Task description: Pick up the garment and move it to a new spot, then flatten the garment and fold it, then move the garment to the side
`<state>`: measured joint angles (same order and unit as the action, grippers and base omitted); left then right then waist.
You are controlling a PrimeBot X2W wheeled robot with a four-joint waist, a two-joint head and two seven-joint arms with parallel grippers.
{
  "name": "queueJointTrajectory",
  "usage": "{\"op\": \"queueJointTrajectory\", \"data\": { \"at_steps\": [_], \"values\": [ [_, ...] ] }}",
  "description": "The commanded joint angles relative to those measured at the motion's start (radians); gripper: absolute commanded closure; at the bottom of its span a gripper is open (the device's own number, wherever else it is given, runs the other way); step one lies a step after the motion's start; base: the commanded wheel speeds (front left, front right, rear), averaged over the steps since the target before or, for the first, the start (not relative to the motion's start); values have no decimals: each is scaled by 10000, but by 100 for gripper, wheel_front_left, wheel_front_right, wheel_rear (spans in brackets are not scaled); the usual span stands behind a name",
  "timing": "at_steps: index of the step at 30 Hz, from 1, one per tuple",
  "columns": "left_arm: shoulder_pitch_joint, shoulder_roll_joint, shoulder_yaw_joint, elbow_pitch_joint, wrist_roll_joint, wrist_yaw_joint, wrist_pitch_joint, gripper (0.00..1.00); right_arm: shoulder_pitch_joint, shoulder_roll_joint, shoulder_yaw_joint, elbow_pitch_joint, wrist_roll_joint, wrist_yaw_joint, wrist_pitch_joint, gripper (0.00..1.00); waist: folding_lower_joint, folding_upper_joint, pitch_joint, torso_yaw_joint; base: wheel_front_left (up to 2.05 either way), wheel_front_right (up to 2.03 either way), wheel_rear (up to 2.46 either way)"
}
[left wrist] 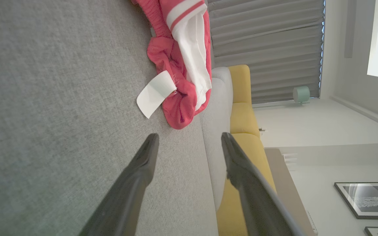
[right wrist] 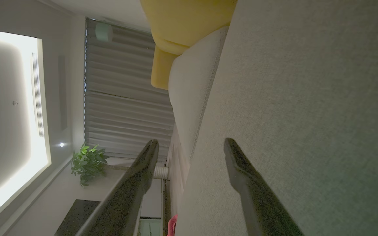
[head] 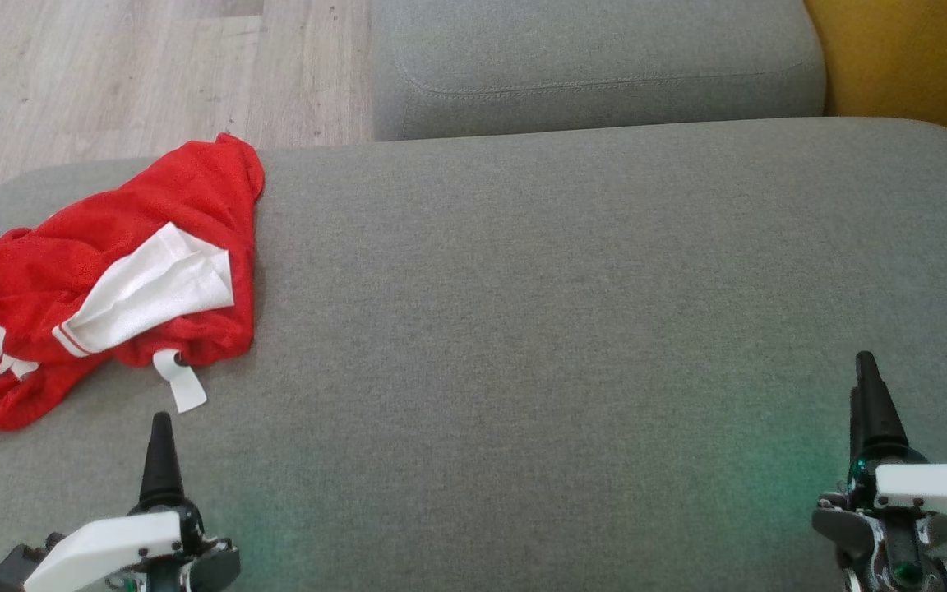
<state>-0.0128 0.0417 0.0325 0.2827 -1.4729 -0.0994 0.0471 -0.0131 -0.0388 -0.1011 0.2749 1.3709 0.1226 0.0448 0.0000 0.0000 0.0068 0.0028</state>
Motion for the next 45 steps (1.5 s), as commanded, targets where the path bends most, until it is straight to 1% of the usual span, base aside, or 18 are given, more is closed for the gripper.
{"op": "queueJointTrajectory", "data": {
  "at_steps": [1, 10, 18, 19, 33, 34, 45],
  "values": [
    [-286, 55, 27, -376, 113, -3, -68, 0, -331, -40, 62, -385, -146, 23, -75, 0, 0, 0, 0, 0, 0, 0, 0],
    [-217, 74, -153, -518, 1626, 186, -337, 0, -294, -47, 343, -807, -2128, 28, -341, 0, 0, 0, 19, 34, 0, 0, 0],
    [-195, 269, -436, -537, 3063, 233, -574, 0, -278, -52, 645, -1039, -3736, 33, -575, 0, 0, 0, 27, 65, 0, 0, 0],
    [-188, 302, -480, -551, 3386, 254, -633, 0, -271, -54, 709, -1068, -4064, 34, -634, 0, 0, 0, 26, 70, 0, 0, 0],
    [-102, 424, -782, -596, 5340, 320, -1049, 0, -274, -64, 1178, -1100, -5737, 42, -1046, 0, 0, 0, 12, 77, 0, 0, 0],
    [-102, 424, -782, -596, 5340, 320, -1049, 0, -274, -64, 1178, -1100, -5737, 42, -1046, 0, 0, 0, 12, 77, 0, 0, 0],
    [-15, 486, -1009, -601, 6771, 327, -1375, 0, -229, -72, 1495, -1225, -7235, 48, -1369, 0, 0, 0, 5, 124, 0, 0, 0]
  ]
}}
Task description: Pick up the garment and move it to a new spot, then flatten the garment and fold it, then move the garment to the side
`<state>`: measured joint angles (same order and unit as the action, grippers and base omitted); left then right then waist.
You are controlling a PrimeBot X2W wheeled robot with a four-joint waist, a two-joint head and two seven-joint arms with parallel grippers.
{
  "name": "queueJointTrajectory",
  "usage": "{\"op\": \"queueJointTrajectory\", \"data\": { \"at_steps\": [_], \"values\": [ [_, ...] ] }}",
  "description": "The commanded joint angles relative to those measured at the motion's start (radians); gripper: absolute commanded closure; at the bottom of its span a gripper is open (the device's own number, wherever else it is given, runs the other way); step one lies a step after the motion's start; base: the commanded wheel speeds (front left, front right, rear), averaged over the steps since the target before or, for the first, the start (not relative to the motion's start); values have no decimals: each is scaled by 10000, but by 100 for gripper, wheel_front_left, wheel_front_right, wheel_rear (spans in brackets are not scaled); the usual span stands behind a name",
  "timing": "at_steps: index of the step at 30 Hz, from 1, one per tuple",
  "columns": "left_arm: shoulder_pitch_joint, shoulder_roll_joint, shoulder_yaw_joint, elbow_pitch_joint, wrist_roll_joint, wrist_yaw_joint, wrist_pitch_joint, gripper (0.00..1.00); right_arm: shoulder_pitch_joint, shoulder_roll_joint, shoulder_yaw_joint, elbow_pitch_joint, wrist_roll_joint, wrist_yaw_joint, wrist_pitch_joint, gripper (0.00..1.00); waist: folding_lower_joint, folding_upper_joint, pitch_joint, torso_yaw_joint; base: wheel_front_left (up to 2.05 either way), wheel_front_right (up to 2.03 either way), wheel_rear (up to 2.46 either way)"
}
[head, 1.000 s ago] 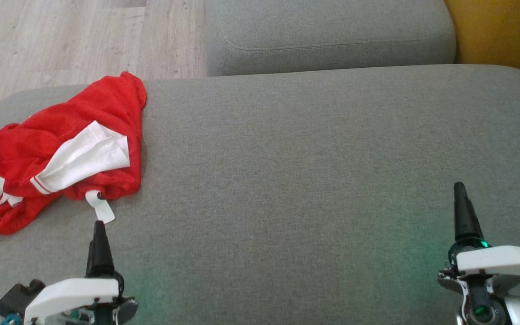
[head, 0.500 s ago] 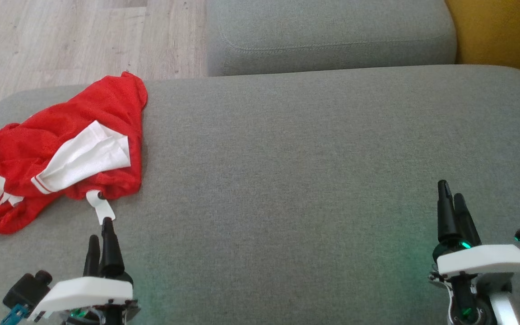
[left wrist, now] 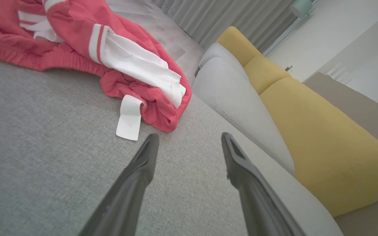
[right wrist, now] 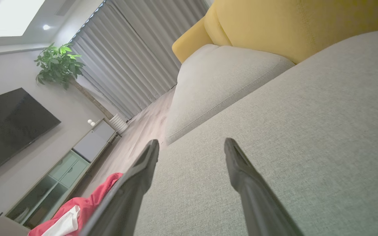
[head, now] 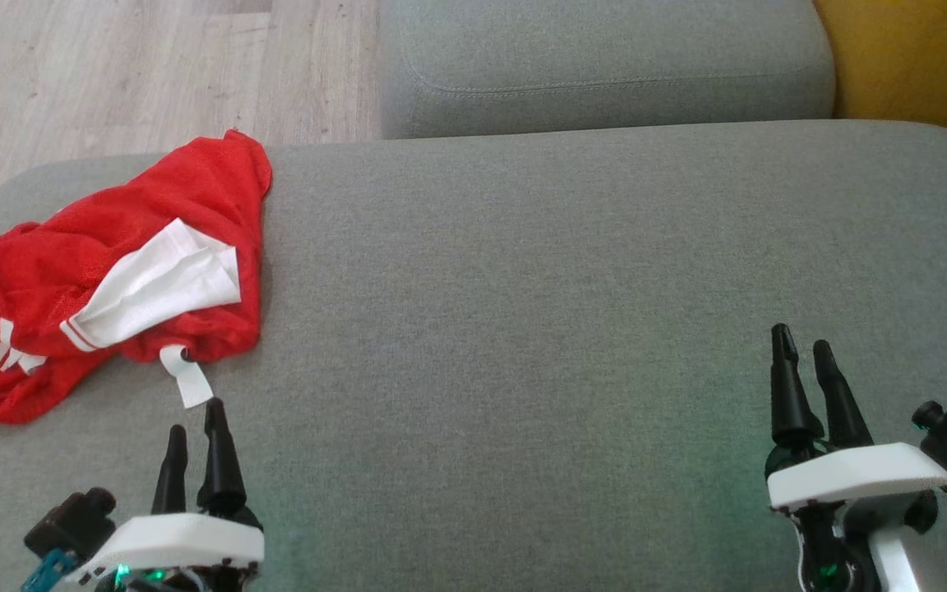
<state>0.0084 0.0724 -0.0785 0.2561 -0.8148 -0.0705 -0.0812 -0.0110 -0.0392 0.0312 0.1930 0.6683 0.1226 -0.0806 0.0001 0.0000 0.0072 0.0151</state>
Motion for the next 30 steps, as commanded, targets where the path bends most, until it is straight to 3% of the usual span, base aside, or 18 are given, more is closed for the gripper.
{"op": "queueJointTrajectory", "data": {
  "at_steps": [1, 30],
  "values": [
    [-219, 194, 79, -329, 329, 38, -122, 0, -244, -69, 205, -419, -343, 49, -145, 0, 0, 0, 0, 3, 0, 0, 0],
    [1, 466, -317, -264, 4071, 152, -984, 0, -41, -90, 677, -610, -4009, 65, -997, 0, 0, 0, 31, -23, 0, 0, 0]
  ]
}}
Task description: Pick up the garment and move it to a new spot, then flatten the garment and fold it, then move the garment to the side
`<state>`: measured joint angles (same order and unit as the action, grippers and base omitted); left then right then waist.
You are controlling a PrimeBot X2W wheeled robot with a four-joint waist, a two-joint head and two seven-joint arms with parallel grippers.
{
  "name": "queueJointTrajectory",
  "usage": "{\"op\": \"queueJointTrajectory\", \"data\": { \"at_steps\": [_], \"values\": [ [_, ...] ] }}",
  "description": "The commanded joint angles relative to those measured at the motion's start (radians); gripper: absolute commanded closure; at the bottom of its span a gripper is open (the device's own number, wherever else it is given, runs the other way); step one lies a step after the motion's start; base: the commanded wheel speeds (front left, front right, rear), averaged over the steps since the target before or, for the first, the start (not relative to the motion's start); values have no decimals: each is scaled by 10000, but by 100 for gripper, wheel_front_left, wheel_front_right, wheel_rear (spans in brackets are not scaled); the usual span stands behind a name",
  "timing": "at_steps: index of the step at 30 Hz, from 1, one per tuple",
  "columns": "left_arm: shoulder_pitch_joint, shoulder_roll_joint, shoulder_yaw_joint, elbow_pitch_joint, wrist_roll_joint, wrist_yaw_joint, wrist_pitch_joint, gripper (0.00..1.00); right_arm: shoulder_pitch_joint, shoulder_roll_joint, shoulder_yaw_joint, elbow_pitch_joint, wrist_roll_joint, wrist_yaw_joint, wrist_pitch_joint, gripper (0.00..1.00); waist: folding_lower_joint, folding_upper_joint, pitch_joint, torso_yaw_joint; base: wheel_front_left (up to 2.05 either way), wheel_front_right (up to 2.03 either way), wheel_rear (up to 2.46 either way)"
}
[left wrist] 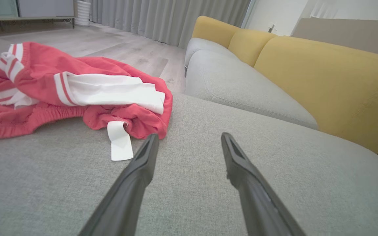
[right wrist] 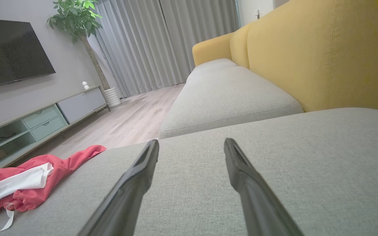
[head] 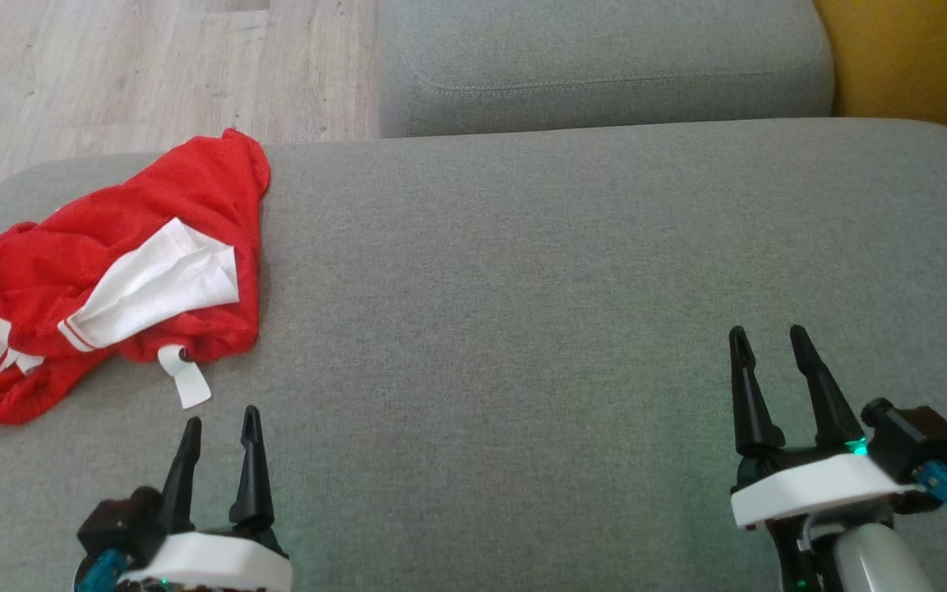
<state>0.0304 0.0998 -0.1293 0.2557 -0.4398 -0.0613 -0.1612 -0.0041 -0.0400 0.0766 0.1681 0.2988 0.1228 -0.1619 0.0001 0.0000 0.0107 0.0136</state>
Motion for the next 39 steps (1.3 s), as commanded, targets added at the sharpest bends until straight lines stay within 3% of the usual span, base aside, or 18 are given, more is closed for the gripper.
{"op": "queueJointTrajectory", "data": {
  "at_steps": [1, 28, 39],
  "values": [
    [-208, 209, 179, -227, 442, 61, -214, 0, -96, -83, 211, -350, -374, 64, -214, 0, -1, 0, -4, -13, 0, 0, 0],
    [-16, 443, 30, 171, 3421, 211, -987, 0, 140, -102, 233, -222, -2590, 78, -979, 0, -1, 0, -11, 4, 0, 0, 0],
    [-13, 262, 420, 248, 3116, 171, -1006, 0, 182, -102, 57, 84, -2206, 79, -998, 0, -1, 0, 10, -12, 0, 0, 0]
  ]
}}
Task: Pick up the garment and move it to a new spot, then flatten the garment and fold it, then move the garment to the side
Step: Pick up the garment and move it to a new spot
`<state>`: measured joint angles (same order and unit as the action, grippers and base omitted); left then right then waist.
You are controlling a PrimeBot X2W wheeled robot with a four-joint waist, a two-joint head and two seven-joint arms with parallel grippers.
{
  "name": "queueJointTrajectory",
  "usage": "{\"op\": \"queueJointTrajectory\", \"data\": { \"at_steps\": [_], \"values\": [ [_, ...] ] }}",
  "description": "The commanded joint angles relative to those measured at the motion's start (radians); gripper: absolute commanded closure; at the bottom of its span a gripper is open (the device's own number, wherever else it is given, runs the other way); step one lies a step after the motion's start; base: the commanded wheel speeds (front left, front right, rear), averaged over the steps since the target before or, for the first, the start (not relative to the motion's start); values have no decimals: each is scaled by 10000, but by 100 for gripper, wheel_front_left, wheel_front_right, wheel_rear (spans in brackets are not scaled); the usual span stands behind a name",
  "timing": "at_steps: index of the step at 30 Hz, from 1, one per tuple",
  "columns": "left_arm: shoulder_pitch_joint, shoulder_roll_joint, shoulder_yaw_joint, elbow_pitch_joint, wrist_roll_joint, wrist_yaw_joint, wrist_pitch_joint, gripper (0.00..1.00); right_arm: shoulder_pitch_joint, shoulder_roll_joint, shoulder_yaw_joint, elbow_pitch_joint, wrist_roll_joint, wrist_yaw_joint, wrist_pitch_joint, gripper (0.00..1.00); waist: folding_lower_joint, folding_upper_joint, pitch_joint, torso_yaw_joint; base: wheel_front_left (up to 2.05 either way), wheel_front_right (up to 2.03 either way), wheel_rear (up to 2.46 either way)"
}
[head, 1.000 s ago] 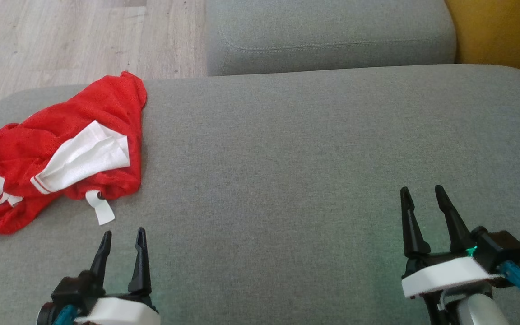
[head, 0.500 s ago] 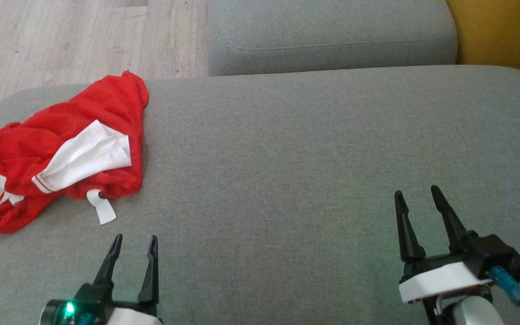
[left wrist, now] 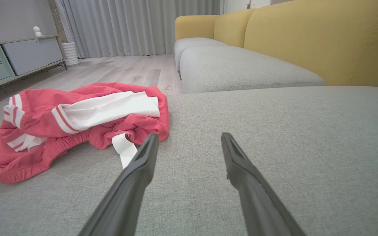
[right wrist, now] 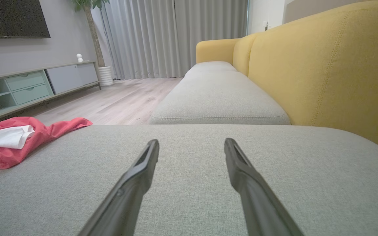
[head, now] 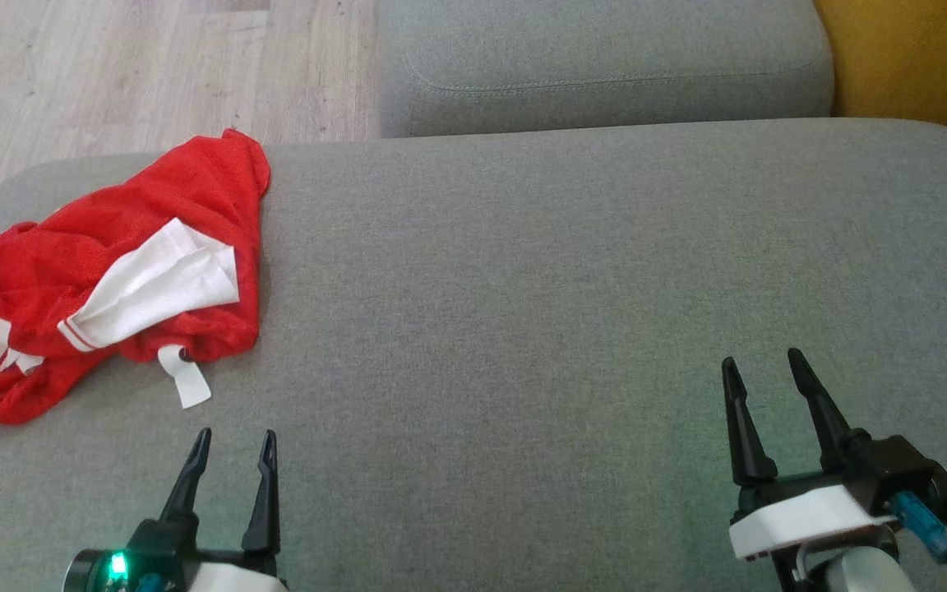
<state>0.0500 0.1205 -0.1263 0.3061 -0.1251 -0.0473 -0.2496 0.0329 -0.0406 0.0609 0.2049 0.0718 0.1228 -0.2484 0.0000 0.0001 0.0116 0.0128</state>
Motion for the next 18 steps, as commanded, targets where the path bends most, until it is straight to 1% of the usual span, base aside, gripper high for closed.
{"op": "queueJointTrajectory", "data": {
  "at_steps": [1, 18],
  "values": [
    [-216, 56, 419, -250, -43, 18, -122, 0, -186, -96, 208, -269, 77, 79, -134, 0, 0, -1, 4, -9, 0, 0, 0],
    [-274, -45, 633, -187, -26, -139, -122, 0, -202, -96, 185, -86, 180, 79, -134, 0, 0, -1, -25, -36, 0, 0, 0]
  ]
}}
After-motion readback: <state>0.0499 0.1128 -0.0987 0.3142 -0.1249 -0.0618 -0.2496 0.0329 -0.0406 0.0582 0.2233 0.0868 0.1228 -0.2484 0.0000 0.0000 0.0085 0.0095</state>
